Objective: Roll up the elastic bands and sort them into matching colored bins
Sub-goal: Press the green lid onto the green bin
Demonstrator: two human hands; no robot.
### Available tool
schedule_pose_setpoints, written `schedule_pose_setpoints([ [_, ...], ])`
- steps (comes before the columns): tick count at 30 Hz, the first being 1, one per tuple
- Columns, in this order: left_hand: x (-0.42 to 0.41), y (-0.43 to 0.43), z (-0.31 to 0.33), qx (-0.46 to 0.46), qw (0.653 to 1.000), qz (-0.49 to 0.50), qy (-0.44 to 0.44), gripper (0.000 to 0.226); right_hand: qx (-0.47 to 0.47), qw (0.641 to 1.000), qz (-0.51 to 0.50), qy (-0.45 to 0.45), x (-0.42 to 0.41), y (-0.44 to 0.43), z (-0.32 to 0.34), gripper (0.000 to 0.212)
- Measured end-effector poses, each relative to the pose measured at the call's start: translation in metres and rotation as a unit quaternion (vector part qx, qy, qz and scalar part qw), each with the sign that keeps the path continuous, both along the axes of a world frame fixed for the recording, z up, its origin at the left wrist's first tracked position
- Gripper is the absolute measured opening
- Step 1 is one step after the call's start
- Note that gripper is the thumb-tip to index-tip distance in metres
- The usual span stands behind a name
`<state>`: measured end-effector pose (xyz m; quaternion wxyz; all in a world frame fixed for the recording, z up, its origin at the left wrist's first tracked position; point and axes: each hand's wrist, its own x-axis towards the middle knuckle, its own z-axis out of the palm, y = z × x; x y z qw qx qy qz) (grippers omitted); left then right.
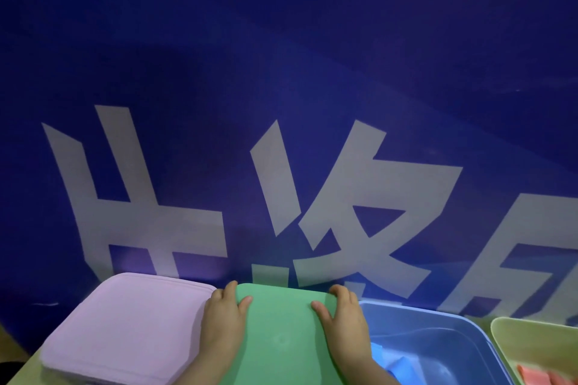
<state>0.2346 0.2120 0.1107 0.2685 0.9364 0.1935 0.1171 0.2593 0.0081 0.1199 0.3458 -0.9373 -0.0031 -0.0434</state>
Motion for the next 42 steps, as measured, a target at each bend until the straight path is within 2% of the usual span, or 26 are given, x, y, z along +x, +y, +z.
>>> schedule_pose_setpoints([
  [6, 0.011, 0.001, -0.009, 0.06, 0.998, 0.002, 0.036, 0.044, -0.004, 1.0, -0.002, 0.009, 0.01, 0.002, -0.012, 0.037],
  [10, 0.019, 0.003, -0.024, 0.119, 0.993, -0.017, 0.004, 0.042, -0.011, 1.0, -0.011, -0.001, 0.012, 0.002, -0.018, 0.034],
  [17, 0.023, 0.001, -0.028, 0.127, 0.992, -0.009, 0.003, 0.035, -0.027, 1.0, -0.01, -0.003, 0.015, 0.002, -0.019, 0.031],
  [20, 0.022, -0.002, -0.025, 0.128, 0.992, 0.002, 0.022, 0.03, -0.07, 0.997, -0.018, -0.001, 0.014, 0.002, -0.018, 0.034],
  [23, 0.02, -0.004, -0.025, 0.143, 0.99, 0.011, 0.007, 0.031, -0.119, 0.992, -0.031, 0.01, 0.012, 0.002, -0.014, 0.037],
  [28, 0.02, -0.006, -0.017, 0.167, 0.986, 0.028, 0.002, 0.033, -0.114, 0.992, -0.034, 0.03, 0.014, 0.001, -0.012, 0.04],
  [32, 0.024, -0.004, -0.03, 0.184, 0.982, 0.008, -0.046, 0.038, -0.124, 0.991, -0.035, 0.041, 0.016, 0.0, -0.012, 0.042],
  [42, 0.025, -0.007, -0.036, 0.178, 0.982, 0.036, -0.043, 0.032, -0.194, 0.98, -0.024, 0.025, 0.019, -0.002, -0.01, 0.045],
])
